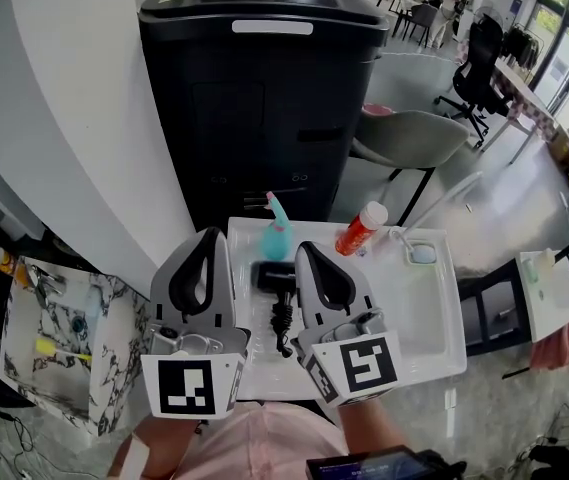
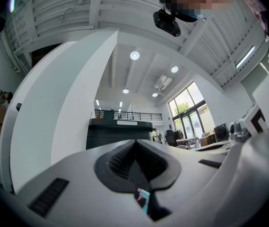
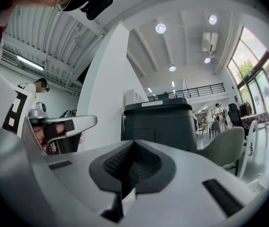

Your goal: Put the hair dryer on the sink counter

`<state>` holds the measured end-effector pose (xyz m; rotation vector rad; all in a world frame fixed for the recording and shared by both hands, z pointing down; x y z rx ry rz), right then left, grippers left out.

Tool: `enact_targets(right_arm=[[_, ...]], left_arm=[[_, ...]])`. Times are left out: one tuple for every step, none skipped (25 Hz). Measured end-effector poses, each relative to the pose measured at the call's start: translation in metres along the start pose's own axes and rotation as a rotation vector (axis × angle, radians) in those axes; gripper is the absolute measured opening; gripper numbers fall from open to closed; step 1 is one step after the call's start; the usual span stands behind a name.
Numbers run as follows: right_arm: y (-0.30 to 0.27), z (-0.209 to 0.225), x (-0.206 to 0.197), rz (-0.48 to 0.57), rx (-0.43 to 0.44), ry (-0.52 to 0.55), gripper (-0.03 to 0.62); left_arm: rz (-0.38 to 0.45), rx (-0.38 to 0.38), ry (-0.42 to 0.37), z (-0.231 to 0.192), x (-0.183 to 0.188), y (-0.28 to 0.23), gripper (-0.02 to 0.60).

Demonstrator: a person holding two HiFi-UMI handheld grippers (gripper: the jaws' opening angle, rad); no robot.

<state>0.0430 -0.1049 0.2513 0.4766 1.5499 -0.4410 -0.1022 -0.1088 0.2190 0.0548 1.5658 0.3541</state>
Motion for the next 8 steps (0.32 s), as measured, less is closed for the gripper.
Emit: enact_targets(right_arm=[[0.0003, 0.0005, 0.0002, 0.000, 0.001, -0.001, -0.003], [0.0004, 0.0010, 0.0004, 0.000, 0.002, -0.001, -0.003], [0.0003, 0.0013, 0.0004, 0.000, 0.003, -0.002, -0.003], [0.0002, 0.0015, 0.0004, 0.000, 0.004, -0.003, -0.003], [0.0001, 0.0016, 0.0002, 0.001, 0.005, -0.003, -0.003], [0.0000, 0.0016, 0.0000, 0.001, 0.005, -0.003, -0.003], [0.0000, 0.0017, -0.0002, 0.001, 0.006, -0.004, -0.003], [-0.0001, 0.0017, -0.0004, 0.001, 0.006, -0.004, -0.003]], left_arm=[[0.001, -0.001, -0.002, 0.0010, 0.0004, 0.0001, 0.011], [0.001, -0.001, -0.003, 0.0018, 0.0007, 0.0002, 0.011], [0.000, -0.001, -0.003, 0.0023, 0.0008, 0.0001, 0.011], [-0.001, 0.000, -0.002, 0.0026, 0.0006, 0.0000, 0.011], [-0.002, 0.001, -0.001, 0.0028, 0.0002, -0.0001, 0.011], [-0.003, 0.001, 0.000, 0.0029, -0.0003, -0.0002, 0.011], [-0.003, 0.001, 0.000, 0.0031, -0.0007, -0.0002, 0.011], [-0.004, 0.002, 0.001, 0.0032, -0.0012, -0.0003, 0.011]])
Point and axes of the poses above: the fingertips, and each gripper's own axes: y backward along the fingers, z to its right, x out of its top, the point moved 5 cm from there along y, backward along the fingers, and after that the axes turned 11 degrees about x, right-handed, at the moved point
